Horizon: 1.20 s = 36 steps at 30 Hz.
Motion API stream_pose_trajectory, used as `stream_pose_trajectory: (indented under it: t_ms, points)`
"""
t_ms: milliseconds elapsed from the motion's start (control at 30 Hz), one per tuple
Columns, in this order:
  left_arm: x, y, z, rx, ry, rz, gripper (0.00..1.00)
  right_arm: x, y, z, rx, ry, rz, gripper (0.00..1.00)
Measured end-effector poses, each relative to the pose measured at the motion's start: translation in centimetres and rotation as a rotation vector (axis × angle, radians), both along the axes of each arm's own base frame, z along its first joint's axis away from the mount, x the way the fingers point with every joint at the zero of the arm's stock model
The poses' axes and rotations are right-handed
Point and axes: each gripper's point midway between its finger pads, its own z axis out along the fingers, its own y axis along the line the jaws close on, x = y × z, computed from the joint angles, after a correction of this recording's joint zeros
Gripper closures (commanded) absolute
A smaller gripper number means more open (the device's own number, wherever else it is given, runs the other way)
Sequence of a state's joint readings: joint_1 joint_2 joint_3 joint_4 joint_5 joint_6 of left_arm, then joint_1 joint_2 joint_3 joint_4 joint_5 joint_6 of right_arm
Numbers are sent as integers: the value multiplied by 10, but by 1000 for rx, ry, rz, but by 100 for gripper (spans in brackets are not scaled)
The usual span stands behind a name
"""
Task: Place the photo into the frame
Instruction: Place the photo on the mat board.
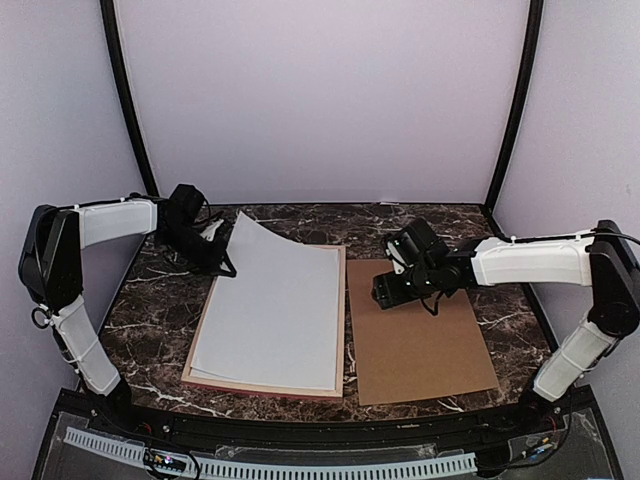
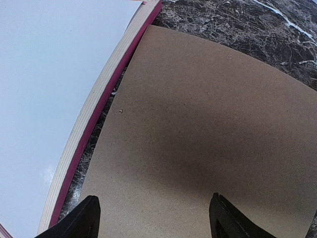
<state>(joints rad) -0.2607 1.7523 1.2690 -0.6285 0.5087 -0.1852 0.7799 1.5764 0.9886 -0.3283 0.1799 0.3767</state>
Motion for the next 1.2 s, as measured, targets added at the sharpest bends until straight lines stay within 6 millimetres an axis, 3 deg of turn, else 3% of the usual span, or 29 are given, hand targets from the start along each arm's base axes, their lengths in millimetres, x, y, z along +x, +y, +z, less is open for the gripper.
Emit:
stream_pose_trajectory:
  t_ms: [300,567,700,967,1200]
  points:
    - [2,0,-17,10,40,6,100,1,1,-1,10,-5,0,22]
    - [3,1,-21,17,48,10,89,1,1,-1,12,-5,-1,22]
    - [5,1,-23,24,54,14,80,0,1,-2,13,-2,-3,22]
    - [8,6,-29,55,53,23,43,1,2,-2,20,-8,-6,20]
    - [12,14,-32,106,41,46,31,-3,-3,-3,18,-7,-10,13]
